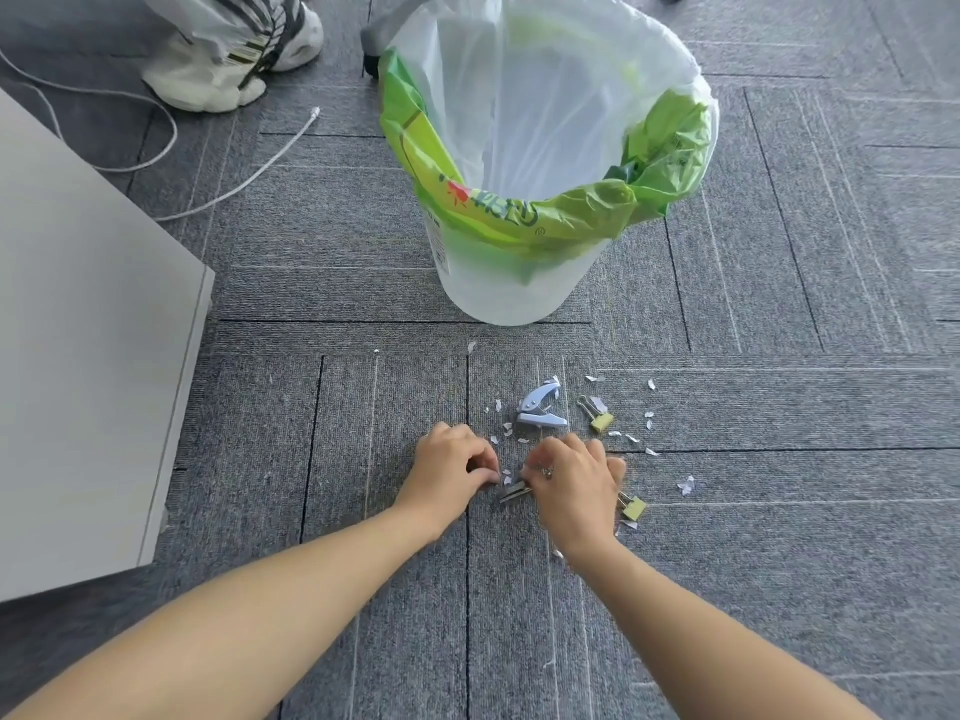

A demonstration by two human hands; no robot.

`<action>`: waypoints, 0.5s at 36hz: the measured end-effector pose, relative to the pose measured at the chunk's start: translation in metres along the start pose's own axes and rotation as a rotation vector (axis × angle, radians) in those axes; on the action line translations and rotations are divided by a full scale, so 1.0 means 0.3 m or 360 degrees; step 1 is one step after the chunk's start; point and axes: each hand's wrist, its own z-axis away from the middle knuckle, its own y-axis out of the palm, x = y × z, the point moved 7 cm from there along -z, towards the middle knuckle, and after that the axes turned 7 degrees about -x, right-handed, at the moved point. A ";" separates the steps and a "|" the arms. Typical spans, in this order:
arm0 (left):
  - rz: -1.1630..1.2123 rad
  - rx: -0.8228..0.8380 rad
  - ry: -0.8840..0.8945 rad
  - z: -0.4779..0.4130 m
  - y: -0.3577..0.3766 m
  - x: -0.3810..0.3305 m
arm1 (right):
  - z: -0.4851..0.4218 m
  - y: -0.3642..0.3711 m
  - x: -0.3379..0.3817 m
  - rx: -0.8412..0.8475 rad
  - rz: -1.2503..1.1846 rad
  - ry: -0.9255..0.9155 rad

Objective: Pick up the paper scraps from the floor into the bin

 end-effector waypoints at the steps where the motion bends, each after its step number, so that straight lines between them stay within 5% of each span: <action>1: -0.0024 0.0010 0.0001 -0.003 0.001 -0.005 | 0.000 0.000 0.000 0.0000 -0.0008 -0.0005; 10: -0.0202 0.0078 0.0072 0.017 0.002 -0.010 | -0.005 -0.001 0.028 0.0080 0.0070 -0.0169; 18: 0.0218 -0.0011 -0.0194 0.054 -0.098 -0.012 | 0.016 -0.100 0.085 0.0018 -0.0157 -0.0262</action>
